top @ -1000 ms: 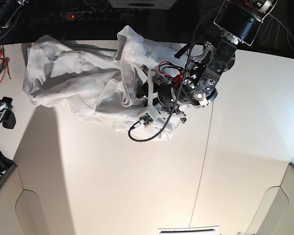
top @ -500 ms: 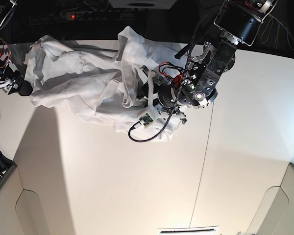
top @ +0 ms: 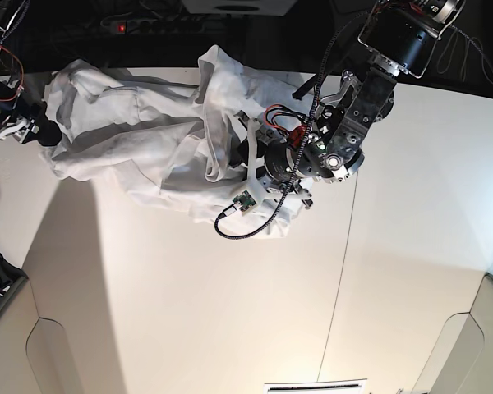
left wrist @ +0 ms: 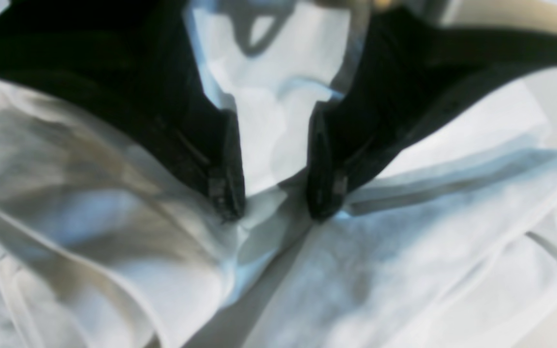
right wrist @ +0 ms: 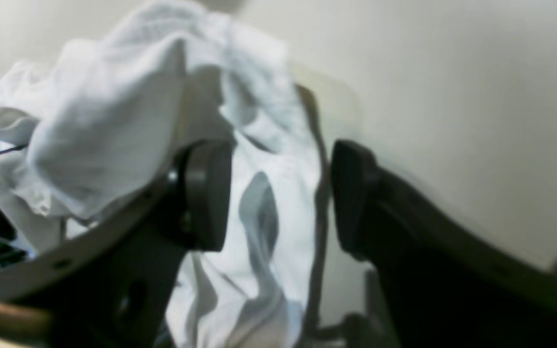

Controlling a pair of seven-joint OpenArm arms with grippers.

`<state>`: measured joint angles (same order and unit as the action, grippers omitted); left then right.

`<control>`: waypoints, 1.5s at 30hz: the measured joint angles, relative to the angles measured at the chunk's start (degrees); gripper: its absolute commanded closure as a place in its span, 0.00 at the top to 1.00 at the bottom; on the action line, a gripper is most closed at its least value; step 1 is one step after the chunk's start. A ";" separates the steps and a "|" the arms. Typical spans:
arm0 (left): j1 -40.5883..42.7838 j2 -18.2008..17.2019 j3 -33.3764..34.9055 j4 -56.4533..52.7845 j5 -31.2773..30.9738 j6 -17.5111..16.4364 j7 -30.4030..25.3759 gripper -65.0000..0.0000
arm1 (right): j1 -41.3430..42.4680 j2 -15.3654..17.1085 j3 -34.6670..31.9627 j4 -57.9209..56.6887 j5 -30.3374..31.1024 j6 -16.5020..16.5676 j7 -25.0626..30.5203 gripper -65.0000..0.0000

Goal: Layout the t-shirt on the table in an organized manner, then fold the t-shirt properly
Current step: 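Lower the folded end onto the shirt and press it with both grippers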

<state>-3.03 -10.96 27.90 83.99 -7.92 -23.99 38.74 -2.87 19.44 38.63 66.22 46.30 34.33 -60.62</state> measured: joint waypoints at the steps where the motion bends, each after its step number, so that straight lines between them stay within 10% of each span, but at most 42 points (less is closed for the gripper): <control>1: -0.02 0.02 0.00 0.00 0.00 0.00 0.02 0.40 | 0.04 -0.28 -0.76 0.04 -1.01 0.00 1.27 0.51; 18: -0.04 0.02 0.00 0.00 0.15 0.04 0.00 0.40 | 0.50 -3.91 -4.63 0.48 -1.55 0.42 4.15 0.50; 24: -0.07 0.00 0.00 0.00 0.15 0.09 0.02 0.40 | 0.35 -4.04 -4.72 0.26 -2.25 0.02 2.89 0.00; 39: -0.17 0.00 0.00 0.00 0.17 0.48 0.20 0.40 | -0.15 -4.42 -4.92 6.56 14.03 -0.35 -6.82 0.00; 45: -0.22 0.04 0.00 -0.02 0.17 3.89 0.24 0.40 | -0.15 -9.22 -4.94 16.13 14.40 -0.22 -9.35 0.00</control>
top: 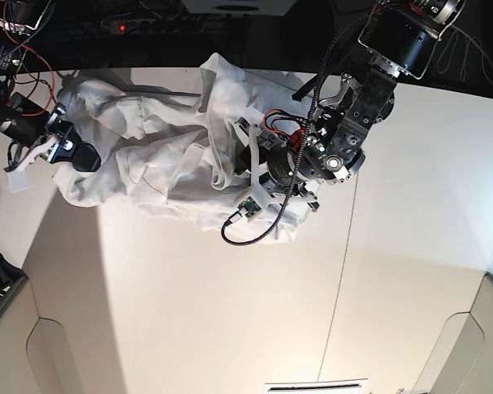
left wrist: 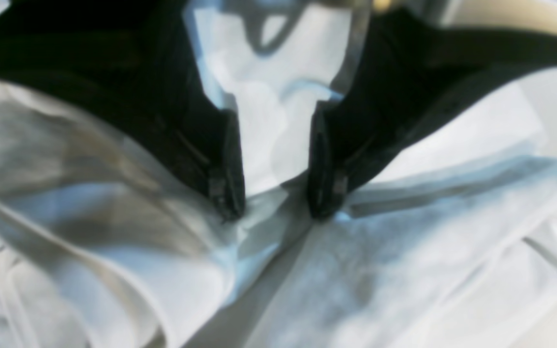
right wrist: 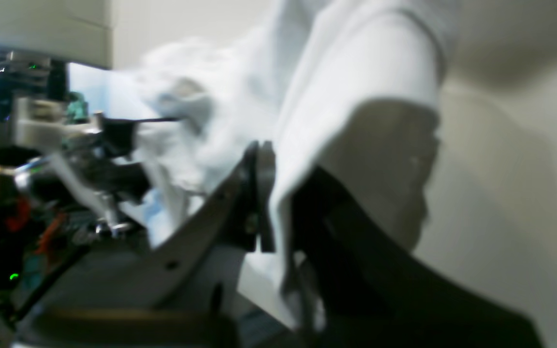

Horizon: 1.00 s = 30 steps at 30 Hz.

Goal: Layout the t-shirt on the table in an organized manner, then fold the t-shirt properly
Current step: 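Lower the folded end onto the shirt and press it with both grippers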

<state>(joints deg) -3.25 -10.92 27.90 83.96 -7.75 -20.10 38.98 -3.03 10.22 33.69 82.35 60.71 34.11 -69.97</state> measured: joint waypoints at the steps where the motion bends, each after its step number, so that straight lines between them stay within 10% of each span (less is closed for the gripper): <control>1: -0.09 0.37 -0.02 0.00 0.07 0.02 0.17 0.40 | -0.02 -1.27 -0.44 1.40 0.76 0.00 -0.46 0.00; 13: -0.13 6.67 -0.22 -0.09 0.87 0.15 1.73 0.40 | -0.02 -12.70 -17.42 6.95 1.27 0.02 0.72 0.00; 30: -1.68 2.19 -11.82 13.75 -3.61 -3.85 8.46 0.40 | 0.39 -15.76 -21.07 8.46 1.92 0.17 2.69 0.00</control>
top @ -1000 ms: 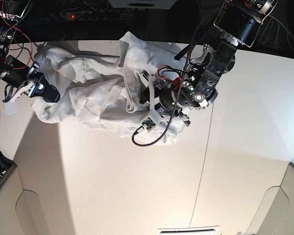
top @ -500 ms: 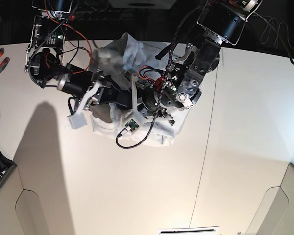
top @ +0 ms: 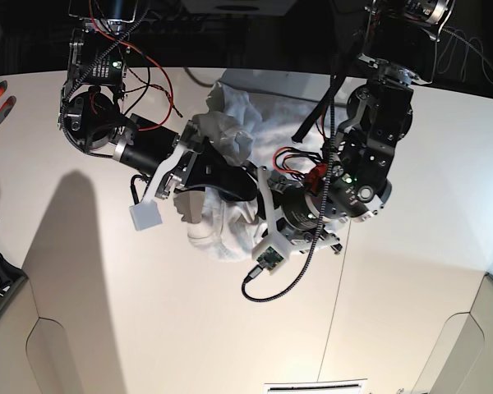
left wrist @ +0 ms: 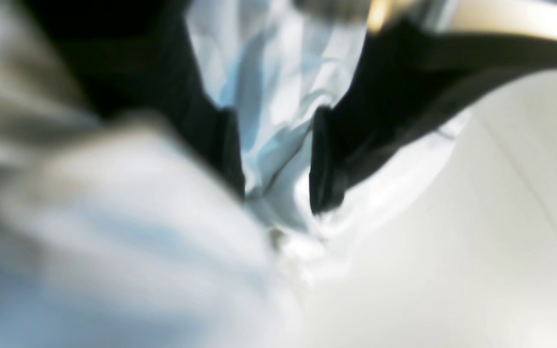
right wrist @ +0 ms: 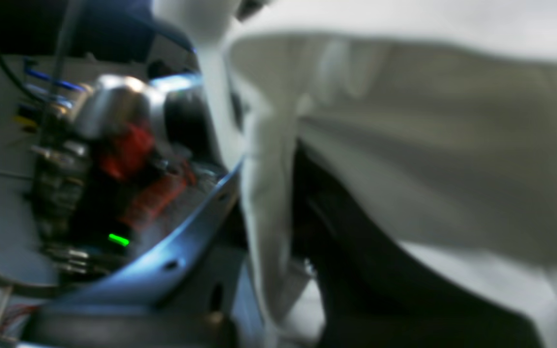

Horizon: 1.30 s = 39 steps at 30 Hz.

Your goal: Layout the t-shirt on the table in an organized manner, then fold the t-shirt properly

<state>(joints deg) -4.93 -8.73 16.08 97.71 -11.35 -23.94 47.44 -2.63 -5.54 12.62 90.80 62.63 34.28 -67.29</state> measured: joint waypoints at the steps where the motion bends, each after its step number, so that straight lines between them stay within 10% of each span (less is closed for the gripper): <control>1: -0.09 -0.79 -0.98 0.26 -1.38 0.24 -1.03 0.40 | 0.04 0.22 0.04 -0.20 -1.44 -0.04 -1.25 0.00; 17: 3.32 -11.72 -12.44 0.52 -7.78 -2.27 3.23 0.38 | -0.39 0.46 0.15 1.05 -1.22 -0.02 -1.40 0.00; 24: 7.96 -11.74 -12.50 -7.26 -5.84 -2.21 -0.74 0.04 | -0.37 -1.38 -3.06 7.08 -2.25 0.00 -1.05 0.00; 39: 7.78 -10.95 -12.72 -14.51 -14.36 -4.04 -1.92 0.02 | 1.38 -2.73 -25.38 6.78 -35.28 -4.04 19.56 0.00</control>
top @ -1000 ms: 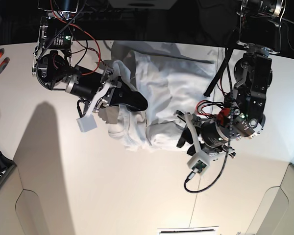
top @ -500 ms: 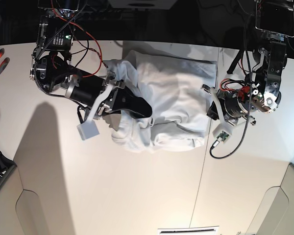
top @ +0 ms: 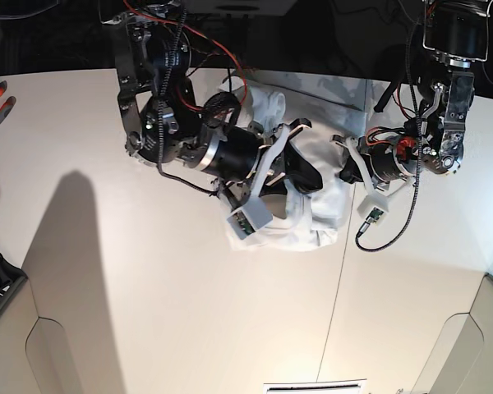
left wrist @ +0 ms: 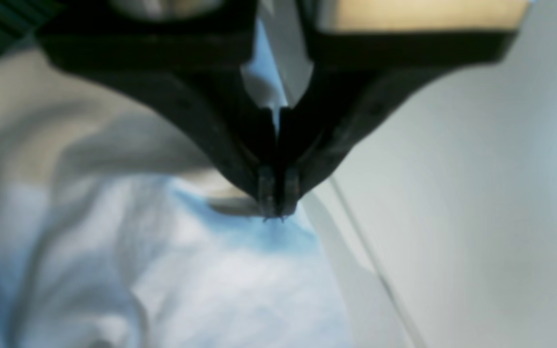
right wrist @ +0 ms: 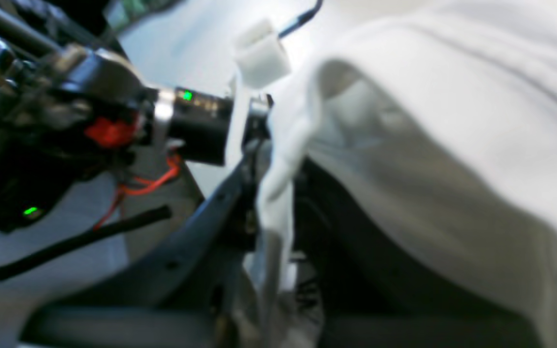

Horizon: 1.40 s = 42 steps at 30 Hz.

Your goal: Layout the t-shirt on the table in an organized manner, then fold the t-shirt properly

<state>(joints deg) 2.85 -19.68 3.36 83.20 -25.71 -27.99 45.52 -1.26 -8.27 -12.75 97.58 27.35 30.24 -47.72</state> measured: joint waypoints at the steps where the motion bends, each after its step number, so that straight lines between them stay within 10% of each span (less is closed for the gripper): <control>1: 0.00 0.00 0.02 -0.02 -0.76 -0.22 0.13 0.02 | 0.87 0.02 -0.79 -0.61 -1.33 -1.01 0.48 0.00; 7: -0.42 0.17 0.07 0.00 -1.22 -0.70 0.63 0.02 | 6.49 0.04 -2.67 -6.43 -6.64 -6.95 2.95 0.00; 25: -0.94 -0.31 -16.96 7.26 -8.94 -4.74 8.17 0.02 | 11.28 0.33 -8.83 -17.57 -9.20 -7.26 5.62 0.00; 32: -0.81 -0.28 -18.47 7.26 -10.40 -5.29 8.50 0.02 | 11.30 0.33 -17.18 -17.57 -19.69 -14.19 8.92 0.00; 39: -0.79 -0.31 -18.47 7.26 -12.28 -5.31 8.50 0.02 | 11.28 0.35 -19.80 -20.13 -21.92 -14.45 13.68 0.00; 42: -0.79 -0.28 -18.47 7.26 -12.28 -5.53 8.50 0.02 | 11.34 0.37 -19.82 -20.13 -20.20 -14.45 15.41 0.23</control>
<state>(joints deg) 2.07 -19.97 -15.11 90.45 -38.00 -33.52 54.02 10.09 -7.90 -32.58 77.45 7.16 15.79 -32.32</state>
